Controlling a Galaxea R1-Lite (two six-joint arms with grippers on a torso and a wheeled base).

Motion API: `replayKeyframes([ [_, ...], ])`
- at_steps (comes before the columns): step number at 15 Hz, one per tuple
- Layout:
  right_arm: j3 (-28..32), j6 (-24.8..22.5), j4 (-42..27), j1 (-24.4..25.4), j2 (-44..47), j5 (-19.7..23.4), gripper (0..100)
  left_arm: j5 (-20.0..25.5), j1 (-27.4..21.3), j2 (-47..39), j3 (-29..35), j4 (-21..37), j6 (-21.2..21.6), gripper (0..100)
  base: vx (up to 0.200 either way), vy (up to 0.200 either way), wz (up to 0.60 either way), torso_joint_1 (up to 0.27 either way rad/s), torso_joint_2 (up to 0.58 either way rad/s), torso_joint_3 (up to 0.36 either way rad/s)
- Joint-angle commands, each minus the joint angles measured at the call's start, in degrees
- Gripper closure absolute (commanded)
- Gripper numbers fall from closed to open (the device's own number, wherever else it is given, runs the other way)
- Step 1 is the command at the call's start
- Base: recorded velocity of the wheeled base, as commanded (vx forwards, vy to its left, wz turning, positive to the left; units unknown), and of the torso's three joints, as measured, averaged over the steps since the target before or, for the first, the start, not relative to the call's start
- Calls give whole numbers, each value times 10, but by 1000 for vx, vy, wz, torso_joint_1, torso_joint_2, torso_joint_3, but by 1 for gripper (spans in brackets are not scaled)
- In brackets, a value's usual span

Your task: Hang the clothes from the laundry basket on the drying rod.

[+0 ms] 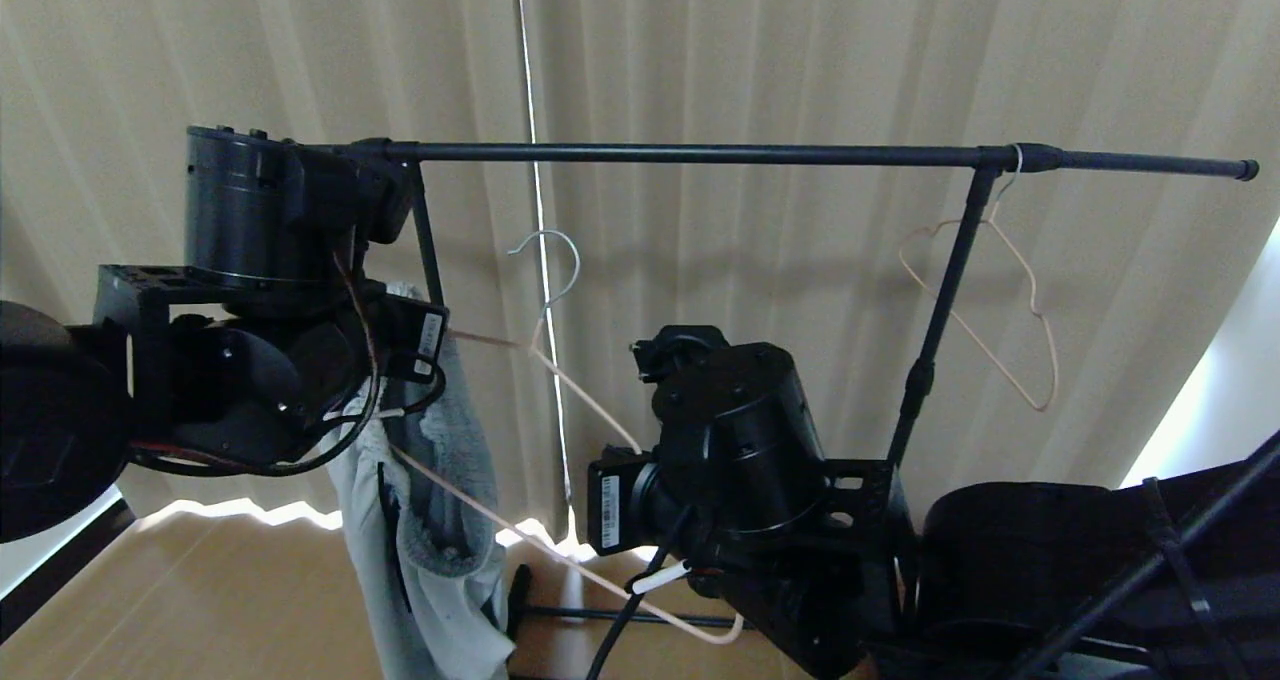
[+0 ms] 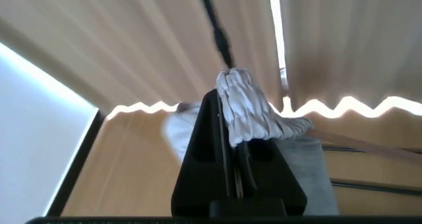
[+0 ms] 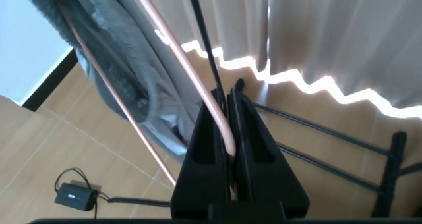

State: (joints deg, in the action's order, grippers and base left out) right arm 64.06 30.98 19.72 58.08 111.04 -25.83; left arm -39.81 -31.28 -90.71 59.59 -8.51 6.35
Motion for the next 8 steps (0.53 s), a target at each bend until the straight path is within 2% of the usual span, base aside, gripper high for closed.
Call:
replayKeyframes([
  [1, 14, 0, 0, 0, 16, 0, 100, 1, -17, 22, -5, 0, -6, 100, 0, 0, 0, 0, 0, 0],
  [3, 17, 0, 0, 0, 17, 3, 100, 5, -36, 33, -9, -1, -24, 100, 0, 0, 0, 0, 0, 0],
  [5, 17, 0, 1, 0, 15, 4, 100, 25, -50, 48, -19, -3, -23, 100, 0, 0, 0, 0, 0, 0],
  [6, 16, -1, 0, 0, 12, 4, 100, 94, -59, 71, -33, -3, -21, 100, 0, 0, 0, 0, 0, 0],
  [7, 15, -1, 0, 0, 11, 3, 100, 123, -60, 80, -39, -3, -20, 100, 0, 0, 0, 0, 0, 0],
  [8, 13, -1, 0, -1, 8, 3, 100, 184, -60, 97, -48, -3, -17, 100, 0, 0, 0, 0, 0, 0],
])
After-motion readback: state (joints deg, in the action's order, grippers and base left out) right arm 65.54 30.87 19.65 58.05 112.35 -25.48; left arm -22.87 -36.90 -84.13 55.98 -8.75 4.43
